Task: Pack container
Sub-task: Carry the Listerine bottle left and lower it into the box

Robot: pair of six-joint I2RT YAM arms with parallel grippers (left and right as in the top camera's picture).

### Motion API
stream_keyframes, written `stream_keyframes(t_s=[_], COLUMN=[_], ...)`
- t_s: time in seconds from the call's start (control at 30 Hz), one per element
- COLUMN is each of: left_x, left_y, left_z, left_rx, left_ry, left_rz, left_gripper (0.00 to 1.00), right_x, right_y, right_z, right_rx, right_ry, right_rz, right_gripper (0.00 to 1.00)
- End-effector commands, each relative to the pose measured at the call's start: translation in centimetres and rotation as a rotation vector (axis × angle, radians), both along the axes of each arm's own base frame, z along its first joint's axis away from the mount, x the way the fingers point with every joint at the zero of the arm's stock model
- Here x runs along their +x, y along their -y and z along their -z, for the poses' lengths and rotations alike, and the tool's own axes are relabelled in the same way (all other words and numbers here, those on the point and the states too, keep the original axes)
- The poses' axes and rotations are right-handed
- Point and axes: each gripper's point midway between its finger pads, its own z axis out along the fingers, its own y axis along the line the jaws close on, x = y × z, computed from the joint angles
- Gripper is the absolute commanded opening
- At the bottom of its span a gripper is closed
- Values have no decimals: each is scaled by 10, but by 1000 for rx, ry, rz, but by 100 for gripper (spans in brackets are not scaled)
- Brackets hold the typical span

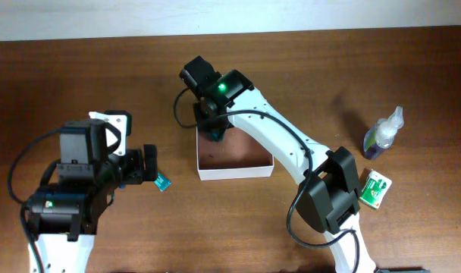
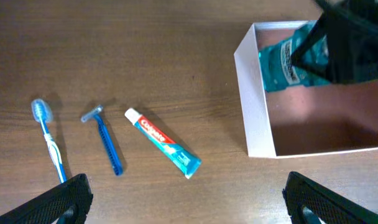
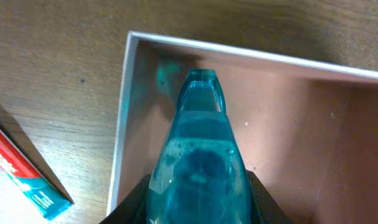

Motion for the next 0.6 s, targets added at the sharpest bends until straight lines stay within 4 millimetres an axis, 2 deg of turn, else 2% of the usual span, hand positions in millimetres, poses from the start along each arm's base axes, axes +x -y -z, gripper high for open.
stream_keyframes(t_s=[0.0, 0.07, 0.17, 0.23, 0.3, 0.37, 0.5, 0.57], left_x=[2, 2, 2, 2, 2, 2, 2, 2], left_y=[1, 1, 1, 1, 1, 1, 1, 1], left_z=[4, 4, 4, 4, 4, 4, 4, 4], left_rx=[-10, -10, -10, -10, -10, -10, -10, -10], left_ry=[-27, -28, -28, -28, -28, -28, -28, -28], left_rz=[-4, -4, -4, -4, -4, -4, -4, -4], left_gripper=[99, 99, 99, 99, 99, 99, 99, 99], right_x=[8, 10, 10, 10, 9, 9, 8, 5], right_y=[-3, -3, -3, -3, -4, -4, -4, -1], right_z=[-14, -13, -11, -10, -10, -10, -9, -8], right_rx=[15, 13, 11, 10, 12, 12, 8, -4], right_ry=[55, 60, 56, 54, 52, 51, 50, 37], right_rz=[17, 16, 16, 15, 13, 13, 6, 6], right_gripper=[4, 8, 22, 41, 46, 60, 65, 75])
